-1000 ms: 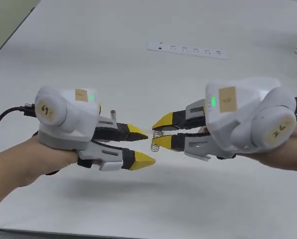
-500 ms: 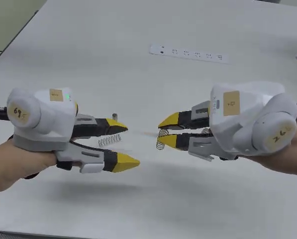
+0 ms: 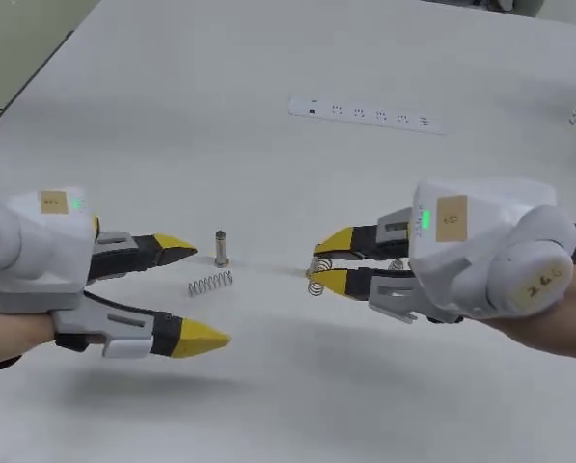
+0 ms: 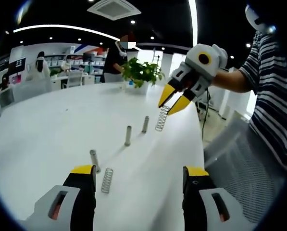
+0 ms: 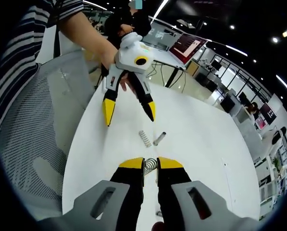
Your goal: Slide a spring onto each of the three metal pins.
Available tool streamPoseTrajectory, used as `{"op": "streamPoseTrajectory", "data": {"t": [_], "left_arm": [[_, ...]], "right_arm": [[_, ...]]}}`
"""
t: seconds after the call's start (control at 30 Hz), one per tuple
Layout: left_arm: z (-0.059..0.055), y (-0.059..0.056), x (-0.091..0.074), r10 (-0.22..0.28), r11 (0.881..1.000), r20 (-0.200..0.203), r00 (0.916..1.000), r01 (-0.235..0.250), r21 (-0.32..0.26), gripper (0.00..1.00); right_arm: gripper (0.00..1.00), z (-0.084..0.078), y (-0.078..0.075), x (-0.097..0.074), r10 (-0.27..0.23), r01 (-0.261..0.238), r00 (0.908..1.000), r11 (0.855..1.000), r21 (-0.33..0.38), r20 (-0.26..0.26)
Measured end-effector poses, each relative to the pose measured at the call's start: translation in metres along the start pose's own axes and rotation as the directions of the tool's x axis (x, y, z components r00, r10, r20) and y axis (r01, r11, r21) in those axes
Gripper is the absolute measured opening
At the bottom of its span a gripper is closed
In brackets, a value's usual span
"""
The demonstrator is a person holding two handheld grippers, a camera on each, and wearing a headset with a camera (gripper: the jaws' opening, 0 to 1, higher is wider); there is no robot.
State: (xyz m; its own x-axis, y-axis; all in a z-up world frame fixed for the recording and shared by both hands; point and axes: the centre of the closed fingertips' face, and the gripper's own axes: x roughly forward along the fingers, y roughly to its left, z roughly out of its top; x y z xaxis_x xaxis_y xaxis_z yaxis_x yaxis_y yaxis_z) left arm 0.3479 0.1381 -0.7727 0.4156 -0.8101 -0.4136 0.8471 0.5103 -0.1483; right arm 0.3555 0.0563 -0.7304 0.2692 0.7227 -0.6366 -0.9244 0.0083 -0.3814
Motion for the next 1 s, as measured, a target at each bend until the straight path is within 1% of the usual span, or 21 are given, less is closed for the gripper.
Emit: {"op": "streamPoseTrajectory", "data": {"t": [0.1, 0.13, 0.17, 0.23, 0.3, 0.43, 0.53, 0.63, 0.73, 0.87, 1.0], "left_arm": [[-0.004, 0.003, -0.004, 0.006, 1.000, -0.004, 1.0000, -0.006, -0.013, 0.79], [-0.006, 0.006, -0.006, 0.021, 1.000, -0.003, 0.9998, -0.021, -0.013, 0.82], [-0.007, 0.007, -0.007, 0.023, 1.000, -0.004, 0.9997, -0.023, -0.015, 0.84], [-0.010, 0.009, -0.010, 0.030, 0.999, 0.006, 0.9995, -0.029, -0.040, 0.91], [-0.010, 0.010, -0.013, 0.046, 0.998, 0.016, 0.9988, -0.045, -0.035, 0.98], [-0.013, 0.014, -0.019, 0.063, 0.998, 0.020, 0.9978, -0.063, -0.026, 0.98], [-0.014, 0.017, -0.023, 0.078, 0.997, 0.025, 0.9967, -0.077, -0.031, 0.98], [-0.012, 0.021, -0.026, 0.094, 0.995, 0.039, 0.9948, -0.092, -0.043, 0.98], [-0.012, 0.023, -0.029, 0.102, 0.994, 0.044, 0.9938, -0.100, -0.048, 0.98], [-0.013, 0.022, -0.031, 0.110, 0.993, 0.042, 0.9931, -0.108, -0.051, 0.98], [-0.015, 0.021, -0.034, 0.115, 0.992, 0.041, 0.9925, -0.112, -0.053, 0.98]], "right_arm": [[0.07, -0.002, -0.001, 0.000, -0.006, 0.006, 1.0000, 1.000, 0.003, -0.004], [0.07, -0.004, -0.002, 0.000, -0.009, 0.009, 1.0000, 1.000, 0.007, -0.004], [0.07, -0.004, -0.002, 0.000, -0.009, 0.010, 0.9999, 1.000, 0.009, -0.004], [0.07, -0.006, -0.003, 0.000, -0.015, 0.015, 0.9999, 1.000, 0.012, -0.007], [0.07, -0.007, -0.005, -0.002, -0.022, 0.022, 0.9997, 1.000, 0.015, -0.009], [0.07, -0.011, -0.009, -0.004, -0.037, 0.037, 0.9992, 0.999, 0.017, -0.017], [0.07, -0.013, -0.013, -0.005, -0.048, 0.048, 0.9986, 0.999, 0.015, -0.023], [0.07, -0.016, -0.022, -0.006, -0.066, 0.067, 0.9975, 0.997, 0.030, -0.023], [0.07, -0.018, -0.031, -0.005, -0.081, 0.082, 0.9965, 0.995, 0.055, -0.022], [0.07, -0.024, -0.043, -0.004, -0.104, 0.106, 0.9941, 0.992, 0.068, -0.031], [0.07, -0.025, -0.055, -0.002, -0.121, 0.123, 0.9923, 0.987, 0.102, -0.027]]}}
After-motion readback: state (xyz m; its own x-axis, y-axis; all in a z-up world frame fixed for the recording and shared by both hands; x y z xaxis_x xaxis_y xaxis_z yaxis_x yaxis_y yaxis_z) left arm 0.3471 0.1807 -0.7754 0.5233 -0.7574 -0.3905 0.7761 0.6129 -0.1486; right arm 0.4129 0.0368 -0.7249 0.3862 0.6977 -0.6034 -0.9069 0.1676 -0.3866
